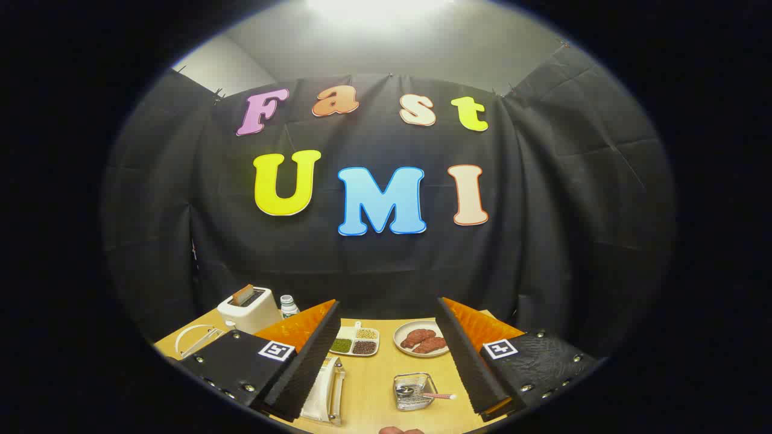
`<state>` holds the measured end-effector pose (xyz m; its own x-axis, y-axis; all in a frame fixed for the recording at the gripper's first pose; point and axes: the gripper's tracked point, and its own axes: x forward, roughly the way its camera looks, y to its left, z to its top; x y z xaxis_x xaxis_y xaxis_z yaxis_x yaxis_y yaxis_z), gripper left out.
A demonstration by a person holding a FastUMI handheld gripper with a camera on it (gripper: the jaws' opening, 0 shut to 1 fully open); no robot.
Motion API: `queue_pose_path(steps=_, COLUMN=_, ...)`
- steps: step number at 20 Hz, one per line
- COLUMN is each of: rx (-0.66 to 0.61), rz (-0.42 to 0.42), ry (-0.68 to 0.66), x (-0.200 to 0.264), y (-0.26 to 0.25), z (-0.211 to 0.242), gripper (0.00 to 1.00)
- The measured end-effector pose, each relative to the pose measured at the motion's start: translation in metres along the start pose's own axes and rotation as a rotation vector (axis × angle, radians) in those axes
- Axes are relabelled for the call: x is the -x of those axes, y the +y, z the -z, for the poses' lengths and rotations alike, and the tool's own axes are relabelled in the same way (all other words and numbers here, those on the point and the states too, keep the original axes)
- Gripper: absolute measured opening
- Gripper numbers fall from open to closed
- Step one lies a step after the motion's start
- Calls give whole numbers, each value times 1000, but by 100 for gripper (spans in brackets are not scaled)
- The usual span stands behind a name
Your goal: Take the plate from the dish rack, then take the spoon from the basket and place it into the plate.
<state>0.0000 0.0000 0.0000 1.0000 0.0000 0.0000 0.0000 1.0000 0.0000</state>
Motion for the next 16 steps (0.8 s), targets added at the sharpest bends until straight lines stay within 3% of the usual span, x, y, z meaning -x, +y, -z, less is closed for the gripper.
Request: queue_pose_path(steps=16, rx=-43, rz=-19, ry=37, x=6, y=30, z=4, gripper=98)
